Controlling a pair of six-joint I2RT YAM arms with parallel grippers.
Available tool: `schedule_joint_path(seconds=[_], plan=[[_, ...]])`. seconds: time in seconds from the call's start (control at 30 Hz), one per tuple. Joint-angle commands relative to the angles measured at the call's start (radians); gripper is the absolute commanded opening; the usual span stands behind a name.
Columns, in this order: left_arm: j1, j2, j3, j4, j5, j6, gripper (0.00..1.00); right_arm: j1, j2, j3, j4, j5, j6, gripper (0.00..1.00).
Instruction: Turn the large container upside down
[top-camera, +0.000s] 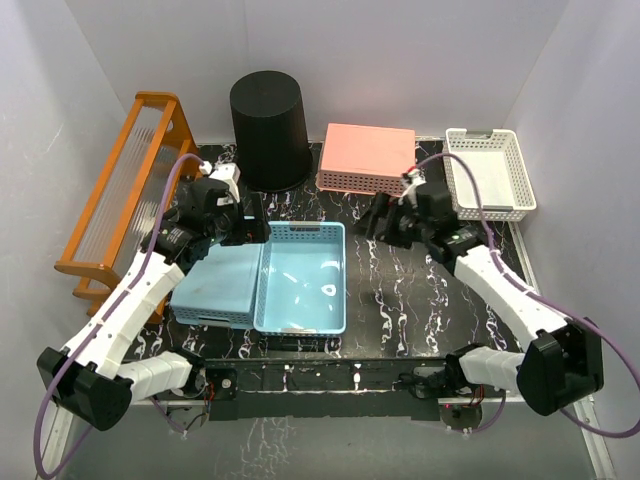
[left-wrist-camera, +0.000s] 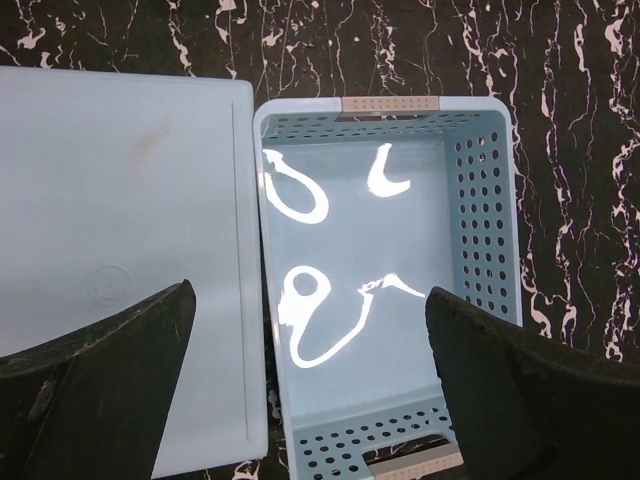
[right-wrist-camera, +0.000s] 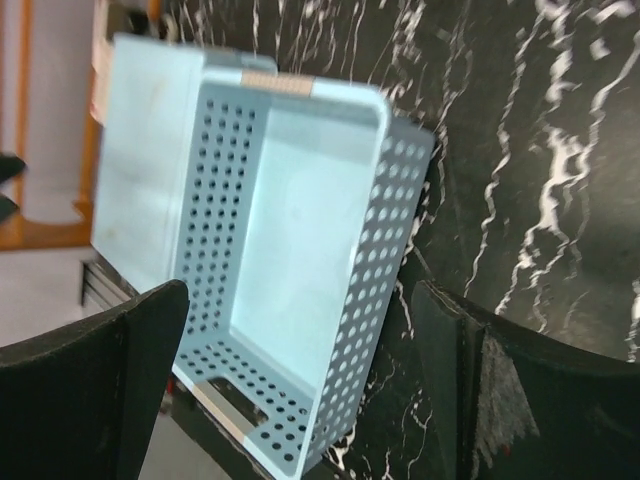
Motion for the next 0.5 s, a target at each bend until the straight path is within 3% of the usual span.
schedule_joint_path(seconds=[0.0, 0.17, 0.37, 0.47], plan=[[0.016, -0.042, -0.005, -0.048, -0.029, -0.017, 0.99, 0.202, 0.027, 0.117, -0.084, 0.268, -0.030, 0.98], [0.127, -0.072, -0.041, -0.055, 0.023, -0.024, 0.99, 0.499, 0.093, 0.196, -0.138, 0.598, -0.024, 0.98], [0.278, -0.096, -0.114, -0.010, 0.226, -0.059, 0.99, 0.584, 0.191, 0.219, -0.149, 0.601, -0.025, 0.95], [0.287, -0.103, -0.114, -0.003, 0.241, -0.057, 0.99, 0.584, 0.196, 0.147, -0.090, 0.592, -0.015, 0.81]])
